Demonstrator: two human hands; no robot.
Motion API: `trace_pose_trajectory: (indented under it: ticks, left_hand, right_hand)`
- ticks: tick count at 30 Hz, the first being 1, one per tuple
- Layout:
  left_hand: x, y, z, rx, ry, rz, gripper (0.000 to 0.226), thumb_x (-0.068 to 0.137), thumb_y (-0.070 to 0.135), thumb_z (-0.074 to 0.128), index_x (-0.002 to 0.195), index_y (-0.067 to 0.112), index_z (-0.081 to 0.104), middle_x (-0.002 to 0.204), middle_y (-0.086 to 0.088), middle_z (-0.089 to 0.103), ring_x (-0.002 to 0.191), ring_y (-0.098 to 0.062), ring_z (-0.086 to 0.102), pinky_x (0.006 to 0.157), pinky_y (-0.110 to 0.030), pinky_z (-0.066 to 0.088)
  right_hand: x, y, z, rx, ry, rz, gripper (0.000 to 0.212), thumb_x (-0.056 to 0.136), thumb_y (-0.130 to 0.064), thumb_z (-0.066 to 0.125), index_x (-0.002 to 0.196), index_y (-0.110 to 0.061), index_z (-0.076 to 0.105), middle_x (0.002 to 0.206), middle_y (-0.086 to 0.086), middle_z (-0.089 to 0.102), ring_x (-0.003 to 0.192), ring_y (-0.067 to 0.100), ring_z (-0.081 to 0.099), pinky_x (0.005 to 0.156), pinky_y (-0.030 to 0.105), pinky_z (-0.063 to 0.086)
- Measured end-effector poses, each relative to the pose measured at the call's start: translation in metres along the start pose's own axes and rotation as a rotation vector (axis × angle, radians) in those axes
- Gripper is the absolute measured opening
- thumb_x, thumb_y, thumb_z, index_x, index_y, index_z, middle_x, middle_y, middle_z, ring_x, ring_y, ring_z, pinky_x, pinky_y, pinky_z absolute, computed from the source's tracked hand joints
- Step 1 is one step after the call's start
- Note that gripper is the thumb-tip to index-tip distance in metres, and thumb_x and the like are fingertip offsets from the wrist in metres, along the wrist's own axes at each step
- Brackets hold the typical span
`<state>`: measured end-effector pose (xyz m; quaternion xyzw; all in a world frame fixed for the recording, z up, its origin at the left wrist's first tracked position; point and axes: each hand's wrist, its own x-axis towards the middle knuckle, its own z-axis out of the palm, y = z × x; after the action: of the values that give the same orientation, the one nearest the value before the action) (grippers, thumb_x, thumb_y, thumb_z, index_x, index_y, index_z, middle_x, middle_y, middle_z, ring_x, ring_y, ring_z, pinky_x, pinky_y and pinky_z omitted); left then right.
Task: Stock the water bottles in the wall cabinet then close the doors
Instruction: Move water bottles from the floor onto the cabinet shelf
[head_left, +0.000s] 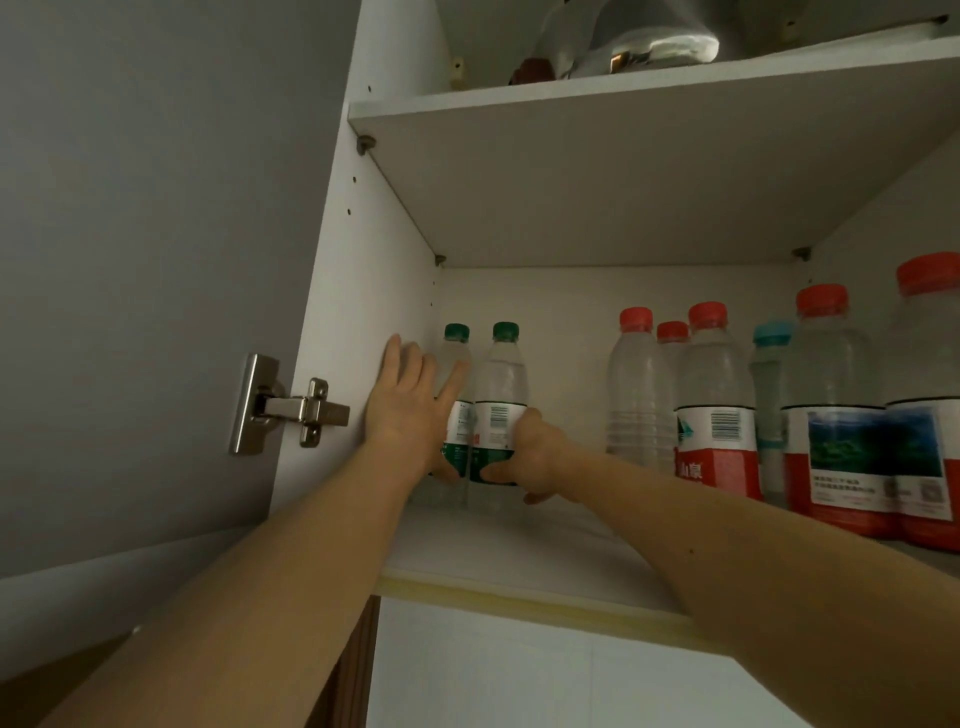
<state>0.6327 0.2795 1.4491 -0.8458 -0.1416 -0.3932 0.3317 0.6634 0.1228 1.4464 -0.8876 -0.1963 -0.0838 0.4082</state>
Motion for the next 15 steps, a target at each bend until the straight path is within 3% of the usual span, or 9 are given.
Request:
trace_pose_trajectory:
  ticks: [3,7,12,15]
  left_hand:
    - [0.004,0.003,0.003,0.065,-0.069,-0.014,0.138,0.069,0.095,0.045,0.157,0.012,-0.023,0.165,-0.023,0.008,0.152,-0.046,0.002,0.118,-0.066,-0.01]
    - [0.009,0.006,0.007,0.112,-0.118,-0.03,0.132,0.076,0.09,0.044,0.156,0.01,-0.024,0.167,-0.022,0.001,0.153,-0.046,-0.004,0.117,-0.066,-0.013]
    - [0.01,0.008,0.011,0.157,-0.136,-0.045,0.128,0.079,0.087,0.042,0.155,0.009,-0.025,0.167,-0.021,-0.001,0.152,-0.046,-0.007,0.116,-0.067,-0.015]
    - [0.012,0.008,0.012,0.172,-0.131,-0.047,0.125,0.082,0.086,0.041,0.155,0.009,-0.025,0.167,-0.021,-0.002,0.152,-0.046,-0.007,0.115,-0.068,-0.015]
  right_hand:
    - [0.001,0.001,-0.001,-0.069,0.009,-0.011,0.07,0.087,-0.016,0.079,0.139,-0.01,0.032,0.133,0.013,0.052,0.105,0.025,0.053,0.058,0.033,0.053]
    - [0.005,0.0,-0.002,-0.174,0.0,-0.022,0.047,0.088,-0.019,0.078,0.117,-0.015,0.04,0.12,0.012,0.055,0.103,0.025,0.057,0.068,0.037,0.06]
    - [0.012,-0.002,-0.004,-0.233,-0.043,-0.006,0.068,0.086,-0.026,0.08,0.136,-0.009,0.037,0.115,0.012,0.053,0.101,0.025,0.058,0.077,0.042,0.062]
    - [0.019,-0.003,-0.001,-0.255,-0.031,-0.024,0.072,0.085,-0.029,0.081,0.139,-0.009,0.038,0.11,0.01,0.051,0.09,0.022,0.056,0.061,0.036,0.06]
